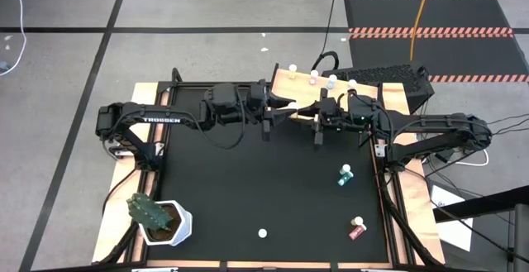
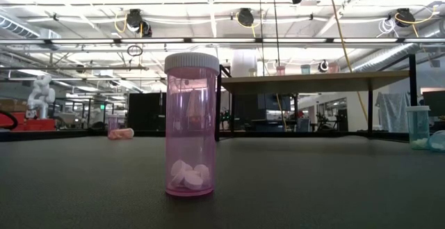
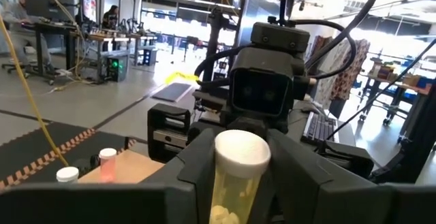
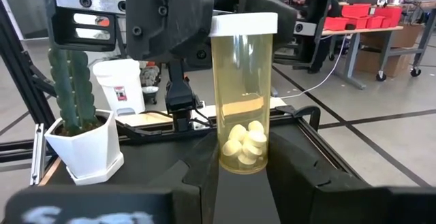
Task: Pick and place medicine bottles onto shelf by color
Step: Put the left yellow pill bottle on the shelf aligned with the other yellow pill bottle
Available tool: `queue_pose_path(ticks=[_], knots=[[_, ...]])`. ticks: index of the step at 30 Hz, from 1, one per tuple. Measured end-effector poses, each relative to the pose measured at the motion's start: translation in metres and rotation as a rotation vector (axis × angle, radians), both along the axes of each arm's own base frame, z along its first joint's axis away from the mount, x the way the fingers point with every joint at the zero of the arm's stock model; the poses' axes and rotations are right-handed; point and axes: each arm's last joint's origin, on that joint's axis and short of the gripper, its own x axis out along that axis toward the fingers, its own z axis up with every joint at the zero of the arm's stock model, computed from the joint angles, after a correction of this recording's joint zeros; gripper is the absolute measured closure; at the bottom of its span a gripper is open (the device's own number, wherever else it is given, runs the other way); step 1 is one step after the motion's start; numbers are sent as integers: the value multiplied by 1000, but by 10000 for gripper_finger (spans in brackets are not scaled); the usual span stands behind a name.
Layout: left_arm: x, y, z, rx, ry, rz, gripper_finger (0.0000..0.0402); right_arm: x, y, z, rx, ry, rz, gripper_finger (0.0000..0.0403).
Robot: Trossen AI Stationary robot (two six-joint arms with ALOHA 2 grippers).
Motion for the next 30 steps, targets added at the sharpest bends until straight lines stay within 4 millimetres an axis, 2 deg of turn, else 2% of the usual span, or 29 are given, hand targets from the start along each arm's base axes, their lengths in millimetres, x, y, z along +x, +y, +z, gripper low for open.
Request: queue_pose_path(ticks=[7,11,14,19,22,30], knots=[[0,1,-1,59,11,24,275,0,-1,-2,36,10,-50,284],[-1,8,-1,151,22,91,279,-5,-5,-7,53,68,-185,244],[-2,16,0,155,20,132,281,-11,-7,-11,92,113,-315,210],[-7,40,-3,157,54,242,282,-25,-8,-12,141,155,-407,165],[-3,62,-15,174,101,304,283,-34,-7,-7,165,138,-411,152],[26,121,-89,152,205,379,283,-50,-5,0,186,115,-438,150]])
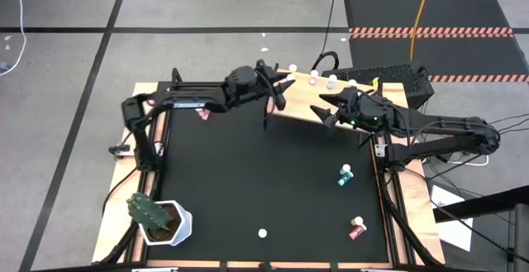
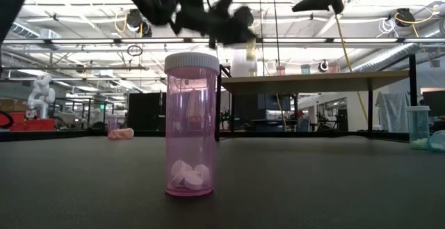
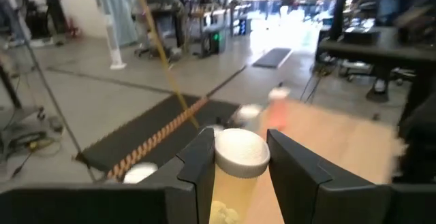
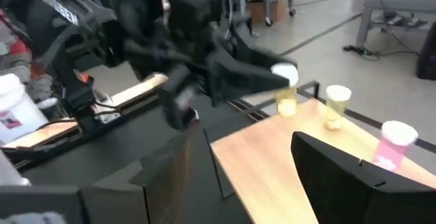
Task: Pick and place medicine bottles onto shelf by color
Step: Put the left yellow pill bottle on the shelf aligned with the other yellow pill bottle
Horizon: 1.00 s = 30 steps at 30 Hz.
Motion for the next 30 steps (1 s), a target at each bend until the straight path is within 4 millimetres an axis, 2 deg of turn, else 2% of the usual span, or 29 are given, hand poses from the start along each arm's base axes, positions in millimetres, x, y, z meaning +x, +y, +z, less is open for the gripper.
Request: queue_pose_path(ticks=[3,11,30], knots=[[5,15,-23,-47,6,6,283,-4,0,-1,15,14,-12,150],[11,27,-45,-66,2,-8,283,-7,0,-3,32,25,-40,150],[10,29,-52,-85,63,-16,269,-7,0,-3,20,34,-35,150]])
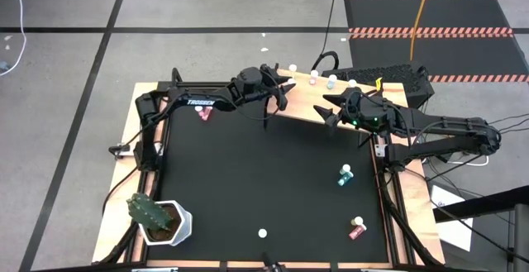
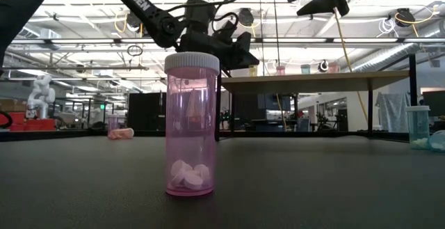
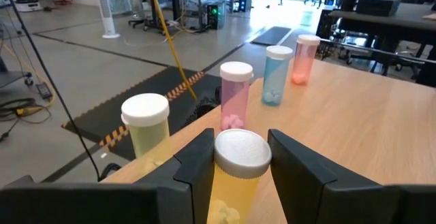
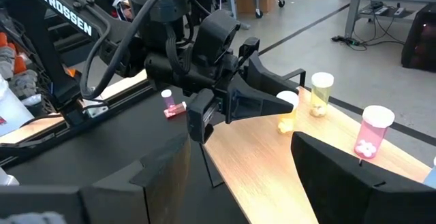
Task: Pick and place medicine bottles onto shelf by color
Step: Put the left yellow pill bottle on the shelf aligned with the other yellow pill bottle, then put the top pink pill bottle on the shelf aligned with the other pink pill bottle
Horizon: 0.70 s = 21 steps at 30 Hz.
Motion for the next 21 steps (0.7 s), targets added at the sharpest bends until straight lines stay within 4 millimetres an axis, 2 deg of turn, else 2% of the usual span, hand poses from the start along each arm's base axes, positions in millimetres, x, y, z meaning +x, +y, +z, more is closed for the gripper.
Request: queue_pose_path(ticks=[6,9,17,21], knots=[[0,1,0,-31,-14,43,266,0,0,0,4,-2,1,150],[-1,2,-3,-55,10,62,250,0,0,0,15,-9,-1,150],[-1,2,-3,-49,4,61,150,1,5,0,26,-16,24,150],[-6,-1,13,-2,-19,54,104,1,8,0,36,-23,35,150]])
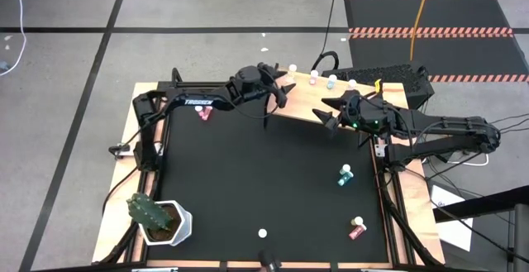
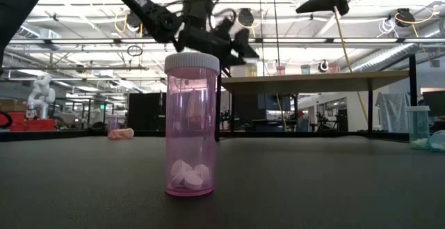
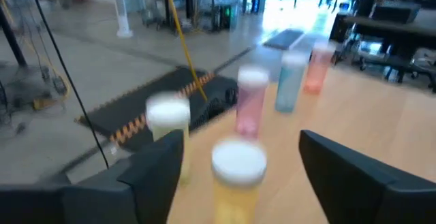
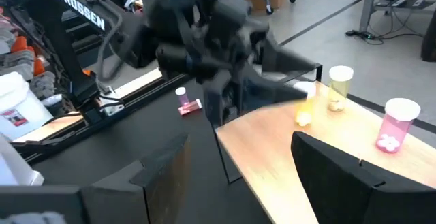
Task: Pick and place medicine bottles onto shelf by color
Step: Put the top pink pill bottle on the shelf aligned with the other pink pill bottle
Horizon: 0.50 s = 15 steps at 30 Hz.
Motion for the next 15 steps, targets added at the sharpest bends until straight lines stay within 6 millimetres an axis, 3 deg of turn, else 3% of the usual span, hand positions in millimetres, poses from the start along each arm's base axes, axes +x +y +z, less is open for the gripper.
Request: queue_pose_path(ticks=[8,11,15], knots=[[-28,-19,55,17,40,-17,53,1,5,0,-1,0,27,150],[-51,-32,84,-27,61,1,51,1,5,0,4,-2,28,150],[-89,-47,112,-169,89,159,50,1,6,0,31,-13,48,150]])
